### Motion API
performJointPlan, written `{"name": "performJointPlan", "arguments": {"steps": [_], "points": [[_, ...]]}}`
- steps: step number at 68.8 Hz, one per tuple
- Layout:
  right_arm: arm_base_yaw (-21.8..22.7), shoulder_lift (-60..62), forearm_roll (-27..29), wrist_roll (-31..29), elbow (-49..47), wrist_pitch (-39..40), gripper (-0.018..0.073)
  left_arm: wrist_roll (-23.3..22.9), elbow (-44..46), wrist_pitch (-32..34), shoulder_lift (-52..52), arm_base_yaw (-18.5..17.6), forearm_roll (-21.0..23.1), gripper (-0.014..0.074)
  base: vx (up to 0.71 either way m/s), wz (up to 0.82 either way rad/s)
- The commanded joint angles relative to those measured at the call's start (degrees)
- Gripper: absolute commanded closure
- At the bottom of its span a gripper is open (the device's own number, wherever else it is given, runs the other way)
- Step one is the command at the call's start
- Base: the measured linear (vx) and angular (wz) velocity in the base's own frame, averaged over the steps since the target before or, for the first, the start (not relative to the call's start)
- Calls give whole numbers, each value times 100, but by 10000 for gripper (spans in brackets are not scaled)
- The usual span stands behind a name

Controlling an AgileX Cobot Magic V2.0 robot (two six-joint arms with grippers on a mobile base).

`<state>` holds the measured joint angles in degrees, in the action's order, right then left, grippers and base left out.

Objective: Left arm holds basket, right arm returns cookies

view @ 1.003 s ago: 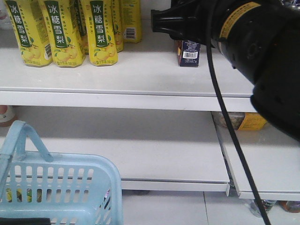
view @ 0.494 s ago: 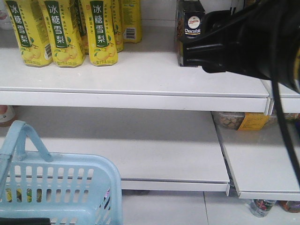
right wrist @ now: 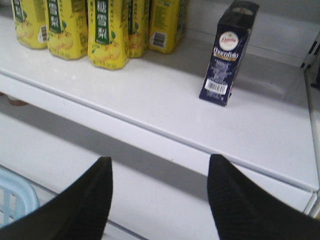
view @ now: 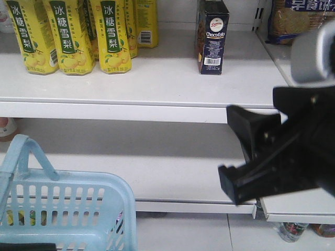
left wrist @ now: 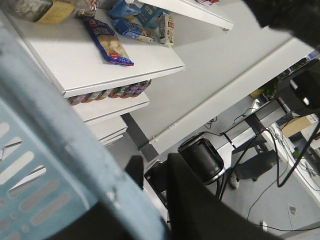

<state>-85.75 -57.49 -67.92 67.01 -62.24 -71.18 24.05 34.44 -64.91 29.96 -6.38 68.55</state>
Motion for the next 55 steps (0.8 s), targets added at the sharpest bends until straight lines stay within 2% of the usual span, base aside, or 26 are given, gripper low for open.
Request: {"name": "performJointPlan", "arguments": {"steps": [1,16,31,55], "points": [[-238,396,-602,635,527,-270,242,65,160,204,35,-33,483,603,0,0],[-617,1121,-628,1321,1569,-270,574,65,160,204,35,-33,483,603,0,0],[-681,1618,-689,1397,2003,-28,567,65,160,204,35,-33,483,603,0,0],[-676,1722,-617,1397,2028,-8,567,65,160,204,35,-33,483,603,0,0]]}}
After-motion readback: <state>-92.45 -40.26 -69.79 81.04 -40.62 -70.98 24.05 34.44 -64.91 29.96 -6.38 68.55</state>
